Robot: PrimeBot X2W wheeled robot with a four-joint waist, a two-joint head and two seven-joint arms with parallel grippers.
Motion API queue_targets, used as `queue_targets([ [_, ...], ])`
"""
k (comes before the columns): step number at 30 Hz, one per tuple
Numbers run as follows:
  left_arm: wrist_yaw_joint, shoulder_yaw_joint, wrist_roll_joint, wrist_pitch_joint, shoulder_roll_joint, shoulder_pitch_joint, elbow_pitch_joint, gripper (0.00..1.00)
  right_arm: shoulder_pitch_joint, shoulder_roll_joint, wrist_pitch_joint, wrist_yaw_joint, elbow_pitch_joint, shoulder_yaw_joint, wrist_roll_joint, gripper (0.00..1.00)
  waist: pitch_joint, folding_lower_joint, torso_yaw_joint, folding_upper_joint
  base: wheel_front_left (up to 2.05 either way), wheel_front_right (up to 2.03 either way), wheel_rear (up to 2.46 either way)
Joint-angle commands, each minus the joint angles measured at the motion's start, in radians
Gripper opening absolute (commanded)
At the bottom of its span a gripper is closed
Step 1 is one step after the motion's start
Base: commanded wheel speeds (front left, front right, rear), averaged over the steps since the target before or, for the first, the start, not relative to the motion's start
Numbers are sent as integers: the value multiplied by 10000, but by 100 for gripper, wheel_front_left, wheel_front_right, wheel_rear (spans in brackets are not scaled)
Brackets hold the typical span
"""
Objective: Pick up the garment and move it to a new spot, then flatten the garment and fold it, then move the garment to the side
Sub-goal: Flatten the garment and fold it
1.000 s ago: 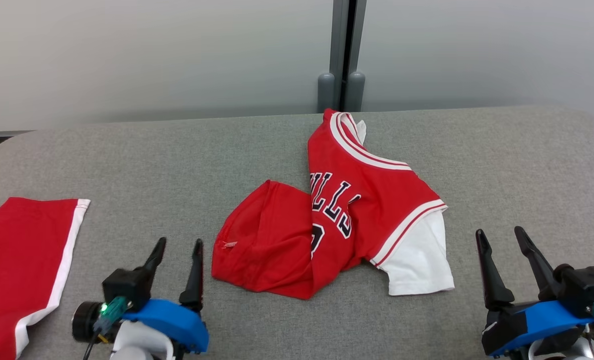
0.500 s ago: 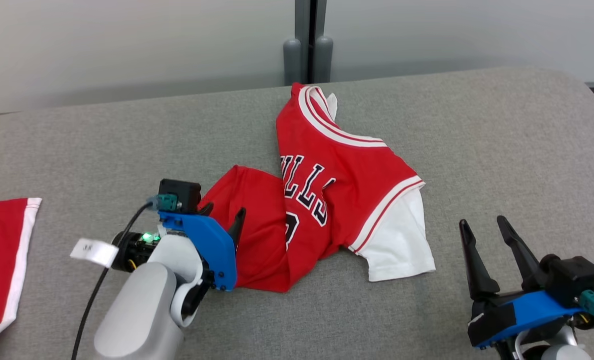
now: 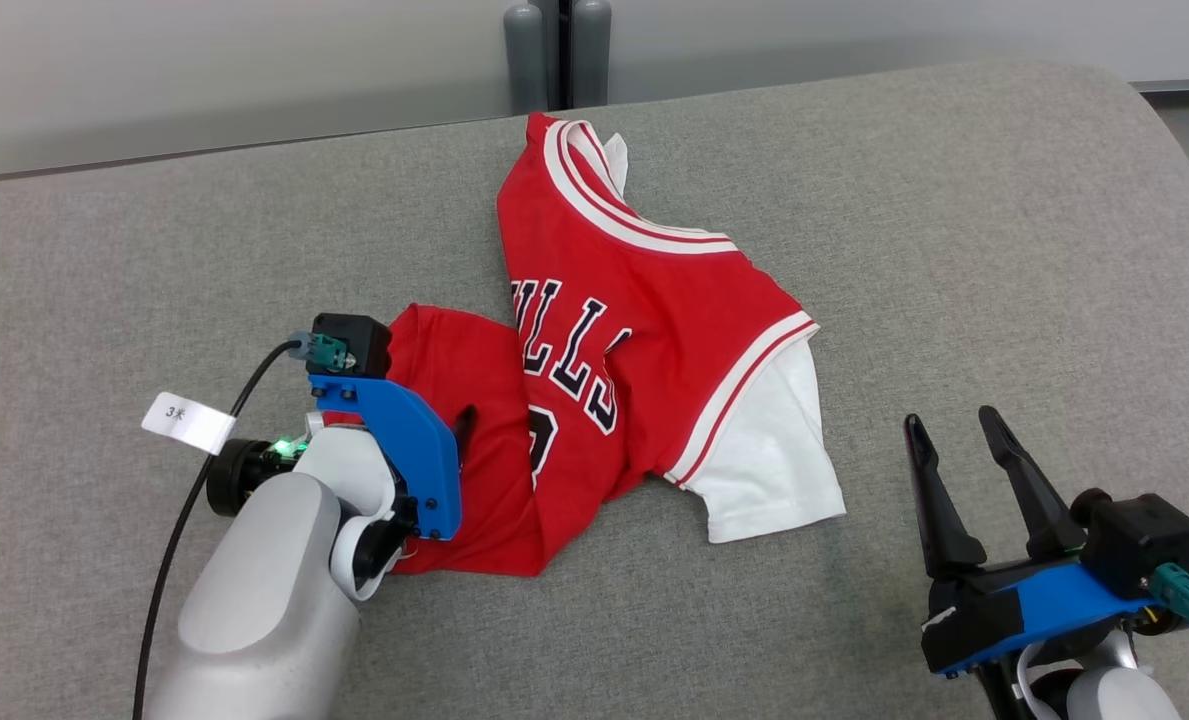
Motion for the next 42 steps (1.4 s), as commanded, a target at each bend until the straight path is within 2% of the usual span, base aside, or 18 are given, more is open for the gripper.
queue_targets([
  [1,20,-40,-61,-31,10,-120,50,100,-115,0,-59,5,28,21,7,100,-8,-2,-3,-1,0,0,0],
  [7,-62,-237,-284,-158,-69,-69,28,100,-158,1,-81,5,59,78,-13,100,-133,-2,-37,-1,0,0,0],
  [8,-64,-272,-314,-288,-79,-50,-23,59,-157,1,-66,5,56,75,-21,100,-153,-2,-37,-1,0,0,0],
  [9,-75,-298,-330,-432,-87,-33,-68,0,-147,1,-52,5,50,68,-31,100,-177,-2,-30,-1,0,0,0],
  [15,-127,-510,-649,-839,-137,122,-105,0,33,1,49,5,-14,-20,-87,100,-309,-2,98,-1,0,0,0],
  [20,-142,-121,-1126,-2081,-179,-38,-639,0,122,-1,161,5,-165,-129,-86,100,-389,-2,338,-1,0,0,0],
  [25,-124,244,-1131,-3234,48,-539,-1159,0,63,-1,232,5,-377,10,-19,100,-275,-2,380,-1,0,0,0],
  [28,125,494,-907,-3757,367,-1020,-1134,0,-119,1,211,5,-485,169,31,100,16,-2,227,-1,0,0,0],
  [35,611,999,-1047,-4016,583,-1833,-412,0,-126,1,30,5,-384,137,231,100,567,-2,-138,-1,0,0,0],
  [38,533,997,-1159,-4087,480,-1782,-408,0,-48,1,-47,5,-373,16,246,100,649,-2,-48,-1,0,0,0],
  [42,322,869,-1390,-4417,170,-1434,-1079,0,-93,-1,-34,5,-412,-191,197,100,572,-2,344,-1,0,0,0],
])
